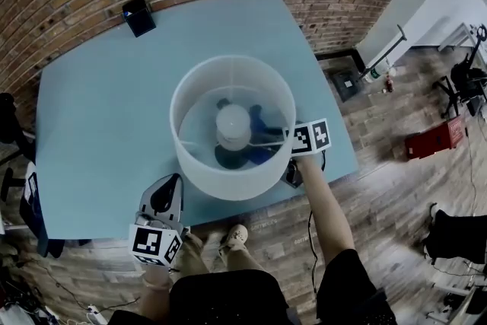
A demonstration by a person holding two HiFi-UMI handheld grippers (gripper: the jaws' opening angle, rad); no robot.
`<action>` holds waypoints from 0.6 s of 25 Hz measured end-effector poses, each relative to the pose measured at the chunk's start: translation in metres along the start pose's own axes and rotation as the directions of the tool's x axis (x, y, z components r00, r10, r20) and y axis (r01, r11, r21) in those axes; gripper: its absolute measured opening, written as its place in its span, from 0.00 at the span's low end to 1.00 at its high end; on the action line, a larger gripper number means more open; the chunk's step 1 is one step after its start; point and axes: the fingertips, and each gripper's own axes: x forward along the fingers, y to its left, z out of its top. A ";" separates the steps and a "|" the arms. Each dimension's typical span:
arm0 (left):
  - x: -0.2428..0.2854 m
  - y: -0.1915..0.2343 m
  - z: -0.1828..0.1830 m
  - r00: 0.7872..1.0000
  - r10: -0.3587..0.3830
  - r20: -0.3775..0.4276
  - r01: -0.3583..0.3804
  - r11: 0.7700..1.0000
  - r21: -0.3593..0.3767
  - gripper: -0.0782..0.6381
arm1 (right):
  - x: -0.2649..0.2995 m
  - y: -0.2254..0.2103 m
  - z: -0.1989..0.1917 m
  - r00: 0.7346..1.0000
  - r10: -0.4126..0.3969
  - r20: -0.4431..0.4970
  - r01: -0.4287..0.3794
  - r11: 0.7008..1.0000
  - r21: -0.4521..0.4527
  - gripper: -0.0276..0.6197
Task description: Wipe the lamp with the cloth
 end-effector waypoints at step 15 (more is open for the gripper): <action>-0.035 -0.024 0.054 0.971 -0.121 0.207 0.122 0.993 0.010 0.12 | -0.167 0.072 -0.046 0.575 -0.457 0.679 0.723 0.672 -0.160 0.19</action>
